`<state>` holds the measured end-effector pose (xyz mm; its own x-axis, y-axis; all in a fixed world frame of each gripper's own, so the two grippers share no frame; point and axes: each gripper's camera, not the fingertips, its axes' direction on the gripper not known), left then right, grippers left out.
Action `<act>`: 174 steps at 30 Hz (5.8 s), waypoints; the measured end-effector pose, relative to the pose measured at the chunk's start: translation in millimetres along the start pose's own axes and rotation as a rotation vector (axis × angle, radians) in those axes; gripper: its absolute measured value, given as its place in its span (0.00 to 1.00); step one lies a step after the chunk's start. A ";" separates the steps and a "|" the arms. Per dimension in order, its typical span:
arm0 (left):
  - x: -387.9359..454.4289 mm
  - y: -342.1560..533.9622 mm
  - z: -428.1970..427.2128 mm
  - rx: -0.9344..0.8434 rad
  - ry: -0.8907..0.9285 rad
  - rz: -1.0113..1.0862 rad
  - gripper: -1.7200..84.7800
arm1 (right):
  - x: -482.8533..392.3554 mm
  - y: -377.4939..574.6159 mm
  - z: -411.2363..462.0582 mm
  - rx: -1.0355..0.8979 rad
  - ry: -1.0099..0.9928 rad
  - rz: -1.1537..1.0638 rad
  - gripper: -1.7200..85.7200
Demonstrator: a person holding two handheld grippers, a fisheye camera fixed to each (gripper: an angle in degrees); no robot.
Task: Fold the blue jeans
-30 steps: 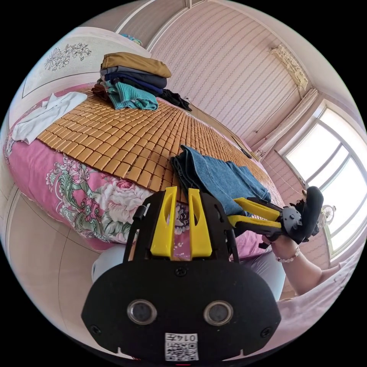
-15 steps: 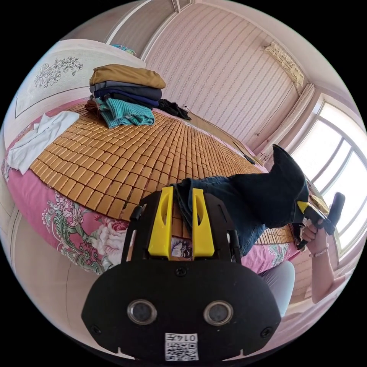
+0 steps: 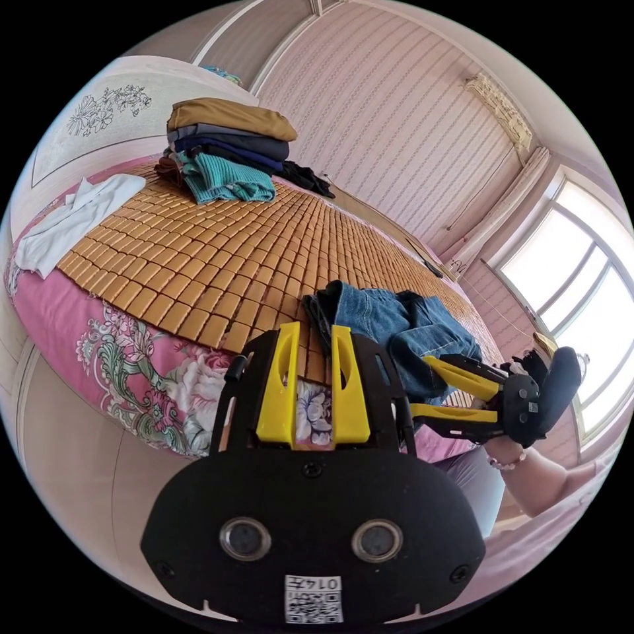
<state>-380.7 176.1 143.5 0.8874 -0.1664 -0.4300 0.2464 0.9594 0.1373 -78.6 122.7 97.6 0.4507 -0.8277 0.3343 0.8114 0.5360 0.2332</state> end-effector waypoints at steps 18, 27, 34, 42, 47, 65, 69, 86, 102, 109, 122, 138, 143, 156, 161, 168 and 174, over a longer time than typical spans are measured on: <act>37.9 -58.6 33.3 -0.136 -0.073 0.210 0.08 | 157.6 150.4 -259.9 0.502 0.273 0.580 0.09; 33.8 -121.3 -146.6 0.392 0.099 0.252 0.06 | 208.6 173.4 -402.4 0.519 0.764 0.656 0.09; -120.8 -0.8 -156.4 0.169 -0.080 -0.089 0.07 | 246.1 251.1 -312.6 0.067 0.692 0.948 0.14; -137.6 53.5 -164.8 0.214 -0.160 -0.236 0.10 | 234.2 181.5 -220.3 0.052 0.576 0.716 0.17; -106.0 50.3 -200.0 0.333 -0.235 -0.089 0.10 | 232.4 56.2 -131.3 0.110 0.256 0.389 0.22; -23.8 -5.9 -74.1 -0.102 -0.451 0.413 0.09 | 187.2 -178.2 165.0 -0.147 0.006 -0.055 0.03; -17.1 -12.0 -77.5 -0.070 -0.460 0.380 0.07 | 196.7 -183.7 168.4 -0.130 0.001 -0.145 0.01; -108.7 -52.4 -148.8 0.207 -0.461 0.003 0.06 | 276.8 -265.0 151.4 0.080 -0.239 0.006 0.02; -74.1 -26.4 -171.0 0.148 -0.346 0.342 0.12 | 272.1 -259.4 211.4 -0.159 -0.220 0.104 0.17; -73.3 -45.1 -81.1 -0.134 -0.625 0.426 0.06 | 264.7 -255.8 207.9 -0.205 -0.231 0.050 0.04; -120.5 -73.7 -138.0 0.054 -0.557 0.150 0.07 | 296.0 -231.1 133.8 -0.076 -0.258 0.218 0.11; 124.2 -89.0 7.3 0.000 -0.110 0.672 0.14 | 359.4 190.4 -48.4 -0.357 0.386 0.735 0.21; 159.7 -95.1 117.0 -0.270 -0.238 0.685 0.14 | 359.3 219.9 -44.2 -0.333 0.307 0.814 0.16; 167.1 -73.0 -1.5 -0.086 0.046 0.775 0.02 | 233.6 321.0 -258.5 0.326 0.238 0.595 0.02; 134.1 -46.5 -30.7 -0.215 0.173 0.656 0.06 | 168.7 419.1 -274.7 0.276 0.006 0.714 0.02; 148.8 -59.8 -62.0 -0.198 -0.019 0.744 0.06 | 169.1 447.1 -283.6 0.262 0.122 0.846 0.06; 189.0 -116.3 5.6 -0.101 -0.076 0.763 0.10 | 253.0 369.0 -212.1 0.114 0.201 0.801 0.16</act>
<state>-239.5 31.8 51.2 0.8226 0.5375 -0.1856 -0.4776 0.8302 0.2874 413.8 75.8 74.5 0.9420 -0.1967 0.2719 0.1790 0.9798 0.0889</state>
